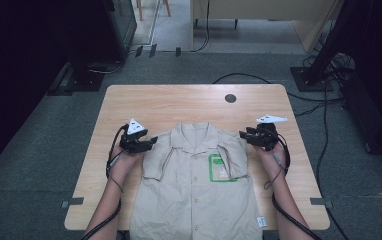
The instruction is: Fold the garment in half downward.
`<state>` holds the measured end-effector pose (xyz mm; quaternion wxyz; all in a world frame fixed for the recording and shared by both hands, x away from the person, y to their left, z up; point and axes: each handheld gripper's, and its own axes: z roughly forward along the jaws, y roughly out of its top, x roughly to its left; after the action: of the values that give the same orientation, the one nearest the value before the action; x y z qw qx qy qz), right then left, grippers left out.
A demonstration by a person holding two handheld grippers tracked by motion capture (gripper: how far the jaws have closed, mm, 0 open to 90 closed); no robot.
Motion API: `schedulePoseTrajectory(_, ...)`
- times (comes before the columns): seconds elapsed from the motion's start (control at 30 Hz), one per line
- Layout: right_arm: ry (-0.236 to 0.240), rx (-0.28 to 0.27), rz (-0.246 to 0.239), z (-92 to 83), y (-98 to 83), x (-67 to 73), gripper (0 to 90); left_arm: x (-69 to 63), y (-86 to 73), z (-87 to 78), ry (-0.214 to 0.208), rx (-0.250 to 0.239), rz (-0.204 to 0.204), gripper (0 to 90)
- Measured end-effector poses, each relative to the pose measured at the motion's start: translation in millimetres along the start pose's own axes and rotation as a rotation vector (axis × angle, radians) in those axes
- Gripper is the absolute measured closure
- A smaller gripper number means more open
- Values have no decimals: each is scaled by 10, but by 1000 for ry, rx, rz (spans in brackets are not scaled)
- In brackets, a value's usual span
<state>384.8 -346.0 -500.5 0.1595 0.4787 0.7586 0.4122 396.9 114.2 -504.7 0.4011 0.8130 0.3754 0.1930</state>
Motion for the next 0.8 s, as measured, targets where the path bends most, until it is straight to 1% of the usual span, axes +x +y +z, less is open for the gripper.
schedulePoseTrajectory(0.03, 0, 9, -10, 10, 4, 8, 545, -3, 10, 9, 0, 9, -6, 406)
schedulePoseTrajectory(0.07, 0, 9, -10, 10, 4, 8, 545, -3, 10, 9, 0, 9, -6, 374)
schedulePoseTrajectory(0.1, 4, 20, -20, 24, 9, 22, 545, -2, 13, 17, -7, 17, -10, 374)
schedulePoseTrajectory(0.2, -2, 29, -33, 40, 14, 46, 523, -2, 15, 37, -19, 25, -20, 311)
schedulePoseTrajectory(0.23, 3, 32, -34, 49, 16, 52, 508, -8, 17, 42, -27, 14, -17, 296)
schedulePoseTrajectory(0.27, 3, 32, -34, 49, 16, 52, 508, -8, 17, 42, -27, 14, -17, 290)
schedulePoseTrajectory(0.3, 5, 44, -38, 56, 19, 60, 506, -17, 24, 45, -33, 9, -5, 290)
schedulePoseTrajectory(0.33, 5, 44, -38, 56, 19, 60, 506, -17, 24, 45, -33, 9, -5, 271)
schedulePoseTrajectory(0.37, 12, 49, -34, 59, 21, 63, 501, -24, 31, 51, -38, 16, -6, 271)
schedulePoseTrajectory(0.4, 27, 52, -30, 63, 27, 67, 493, -29, 37, 53, -51, 17, 3, 258)
schedulePoseTrajectory(0.43, 28, 57, -35, 66, 31, 72, 488, -29, 37, 53, -51, 17, 3, 246)
schedulePoseTrajectory(0.47, 28, 57, -35, 66, 31, 72, 488, -31, 41, 56, -60, 18, 3, 246)
schedulePoseTrajectory(0.53, 22, 63, -51, 70, 42, 83, 470, -27, 40, 55, -94, 8, 1, 231)
schedulePoseTrajectory(0.57, 12, 67, -58, 72, 47, 86, 468, -31, 38, 55, -87, 2, 1, 231)
schedulePoseTrajectory(0.6, 20, 71, -53, 75, 53, 81, 468, -36, 37, 56, -84, -5, 1, 231)
schedulePoseTrajectory(0.63, 24, 71, -45, 76, 58, 80, 468, -42, 37, 57, -95, -11, -4, 211)
schedulePoseTrajectory(0.73, 26, 73, -51, 83, 74, 85, 467, -61, 42, 60, -81, -5, -4, 222)
schedulePoseTrajectory(0.8, 27, 73, -55, 86, 83, 95, 456, -62, 47, 67, -81, 8, 1, 230)
